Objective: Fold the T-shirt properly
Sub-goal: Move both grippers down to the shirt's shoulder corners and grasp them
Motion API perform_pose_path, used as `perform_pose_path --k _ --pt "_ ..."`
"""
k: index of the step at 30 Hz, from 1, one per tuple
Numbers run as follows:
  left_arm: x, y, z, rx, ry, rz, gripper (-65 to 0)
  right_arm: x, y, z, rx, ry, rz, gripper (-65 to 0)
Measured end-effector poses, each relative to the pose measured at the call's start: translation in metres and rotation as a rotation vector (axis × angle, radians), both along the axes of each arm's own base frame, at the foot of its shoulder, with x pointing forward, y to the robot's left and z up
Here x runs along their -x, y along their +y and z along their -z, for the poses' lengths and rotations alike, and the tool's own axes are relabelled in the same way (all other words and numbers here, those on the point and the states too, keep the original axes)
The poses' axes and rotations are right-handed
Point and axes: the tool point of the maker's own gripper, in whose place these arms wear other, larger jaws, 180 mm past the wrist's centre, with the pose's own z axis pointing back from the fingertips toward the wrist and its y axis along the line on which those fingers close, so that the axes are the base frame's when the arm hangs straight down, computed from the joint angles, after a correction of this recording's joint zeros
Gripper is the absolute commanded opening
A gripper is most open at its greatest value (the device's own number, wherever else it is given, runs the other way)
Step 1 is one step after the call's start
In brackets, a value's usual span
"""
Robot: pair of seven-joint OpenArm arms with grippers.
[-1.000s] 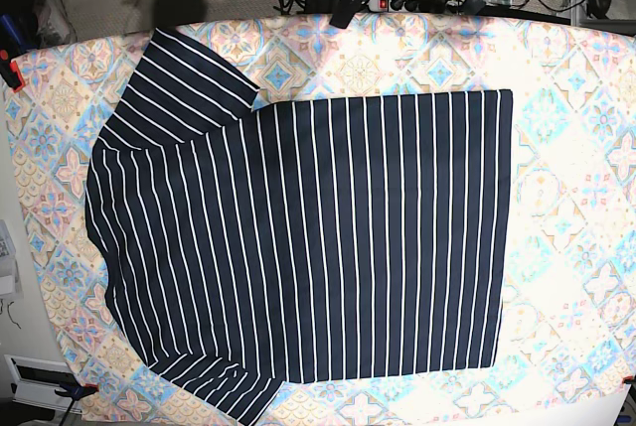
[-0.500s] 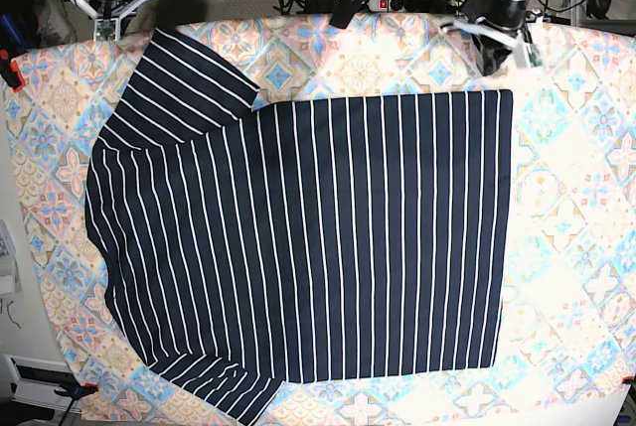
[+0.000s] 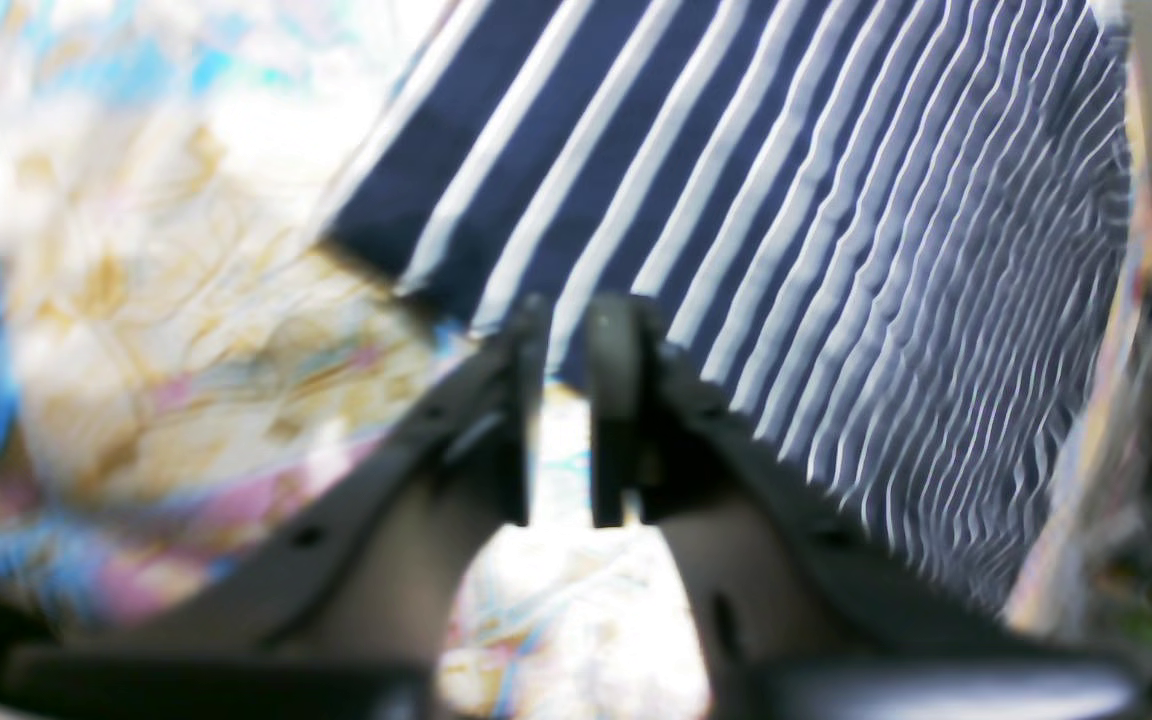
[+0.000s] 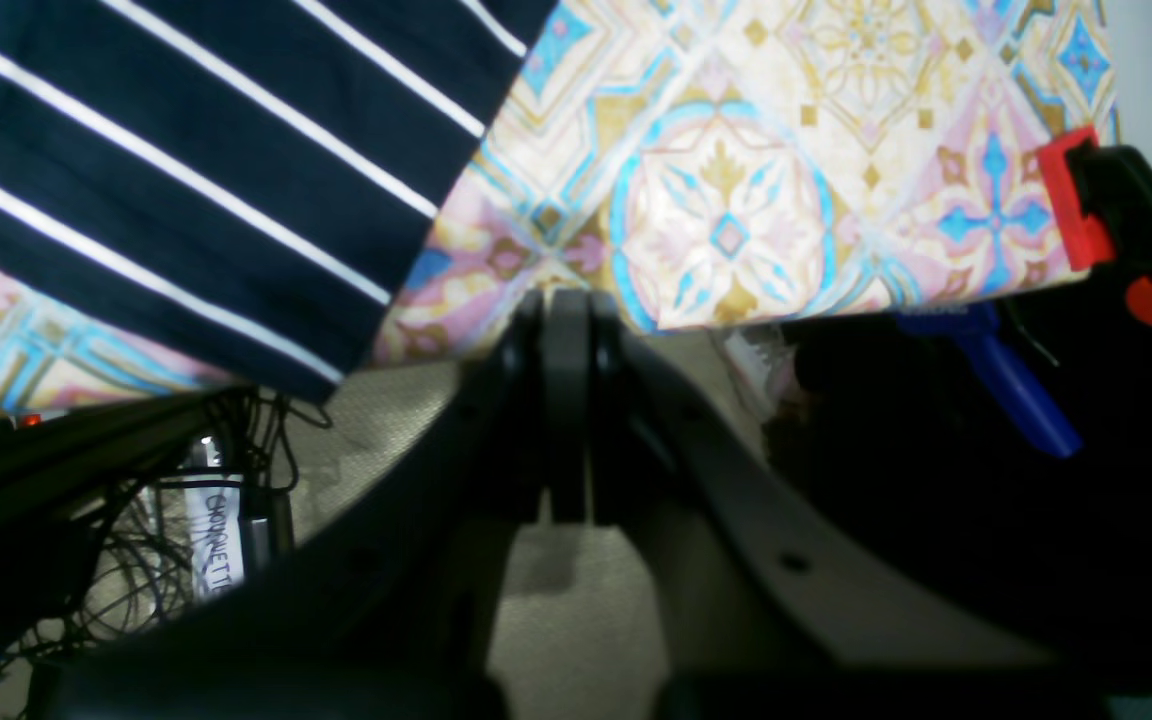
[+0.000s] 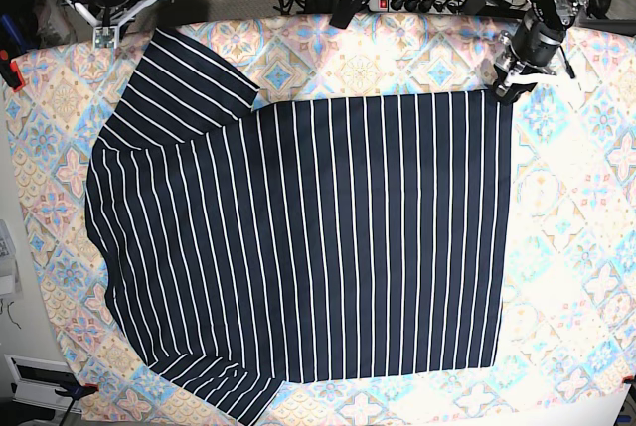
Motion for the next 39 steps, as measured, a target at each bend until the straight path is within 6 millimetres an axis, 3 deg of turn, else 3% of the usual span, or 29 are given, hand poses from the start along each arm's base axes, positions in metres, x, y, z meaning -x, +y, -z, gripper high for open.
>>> perform_pose_path --k 6,12,23,29,34,36,39 --pt "0.008 0.004 0.018 0.042 0.036 -0.046 -35.5 0.000 0.000 0.000 0.001 0.000 -0.001 -65.0" --pt "0.011 0.004 0.025 0.085 0.027 -0.133 -28.5 -0.001 0.000 0.000 0.000 -0.004 -0.001 -65.0" --pt "0.004 0.003 0.036 0.123 0.023 -0.171 -28.3 0.003 -0.001 0.002 0.000 0.020 0.008 -65.0" --pt "-0.016 0.001 0.044 0.168 -0.006 -0.194 -28.6 0.003 0.000 0.002 -0.002 0.020 0.007 -65.0" --pt "-0.021 0.001 0.050 0.203 -0.019 -0.206 -28.7 0.003 -0.001 0.002 0.002 0.019 0.009 -65.0" --pt "-0.021 0.001 0.050 0.203 -0.019 -0.206 -30.3 0.003 -0.001 0.002 -0.001 0.021 0.008 -65.0" --pt "-0.019 0.002 0.052 0.196 -0.010 -0.212 -39.7 0.003 -0.001 0.002 0.001 0.020 0.008 -65.0"
